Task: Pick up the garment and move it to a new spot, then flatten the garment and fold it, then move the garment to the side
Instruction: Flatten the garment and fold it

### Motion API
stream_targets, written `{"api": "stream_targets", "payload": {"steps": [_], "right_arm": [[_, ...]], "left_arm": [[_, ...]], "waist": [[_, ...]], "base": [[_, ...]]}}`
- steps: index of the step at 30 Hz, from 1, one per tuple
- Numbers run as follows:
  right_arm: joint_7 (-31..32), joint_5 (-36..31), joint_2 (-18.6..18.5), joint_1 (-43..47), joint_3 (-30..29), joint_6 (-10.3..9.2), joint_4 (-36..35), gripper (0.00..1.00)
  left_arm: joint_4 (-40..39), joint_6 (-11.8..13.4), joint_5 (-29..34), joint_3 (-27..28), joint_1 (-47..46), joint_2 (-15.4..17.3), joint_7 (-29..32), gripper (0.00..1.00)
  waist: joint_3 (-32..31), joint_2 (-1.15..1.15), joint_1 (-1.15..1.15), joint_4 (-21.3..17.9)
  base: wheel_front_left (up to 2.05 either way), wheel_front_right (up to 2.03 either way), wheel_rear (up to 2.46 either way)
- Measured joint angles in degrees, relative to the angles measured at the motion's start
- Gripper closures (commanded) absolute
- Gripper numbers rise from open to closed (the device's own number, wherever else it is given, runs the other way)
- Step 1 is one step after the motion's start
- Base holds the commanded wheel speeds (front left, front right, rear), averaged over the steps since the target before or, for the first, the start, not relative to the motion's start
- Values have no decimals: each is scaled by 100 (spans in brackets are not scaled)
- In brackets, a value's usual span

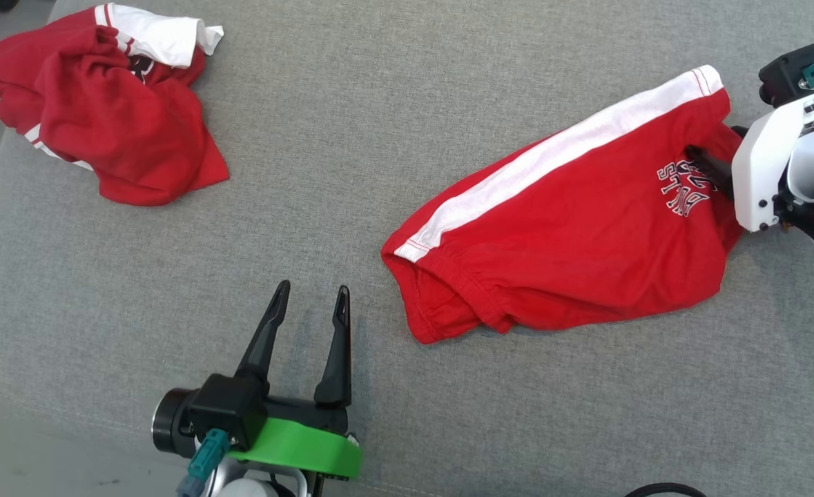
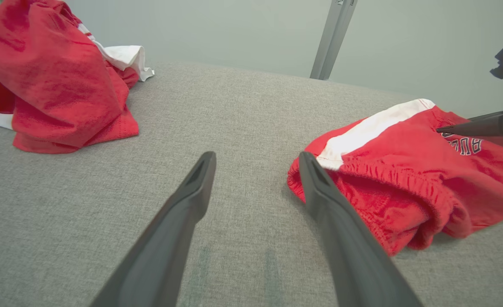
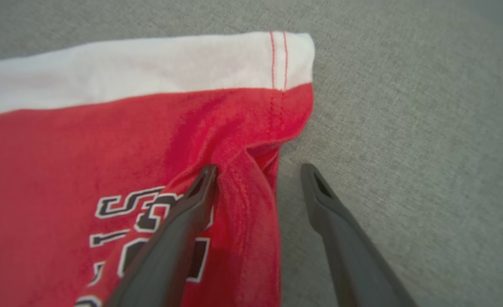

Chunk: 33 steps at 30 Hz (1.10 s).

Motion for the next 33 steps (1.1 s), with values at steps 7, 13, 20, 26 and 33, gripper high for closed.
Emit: {"api": "stream_targets", "payload": {"steps": [7,13,20,26,33], "right_arm": [[609,609,54,127,-189,-18,-10,0],[881,818,26,211,-199,-53,-313,16],[869,748,-22,262,-134,-15,-509,100],[801,960,-81,360,-237,-5,-546,100],[726,1642,-245,678,-614,-7,-647,100]], "left_arm": [[175,-300,202,224,148,-214,0,0],[298,-490,303,374,208,-375,0,0],[388,-634,411,549,243,-490,-1,0],[421,-744,491,712,276,-576,-1,0],[469,-848,565,878,276,-578,-2,0]], "waist": [[-55,0,0,45],[-83,0,0,56],[-114,0,0,39],[-159,0,0,-118],[-268,0,0,-453]], "base": [[0,0,0],[0,0,0],[0,0,0],[0,0,0],[0,0,0]]}}
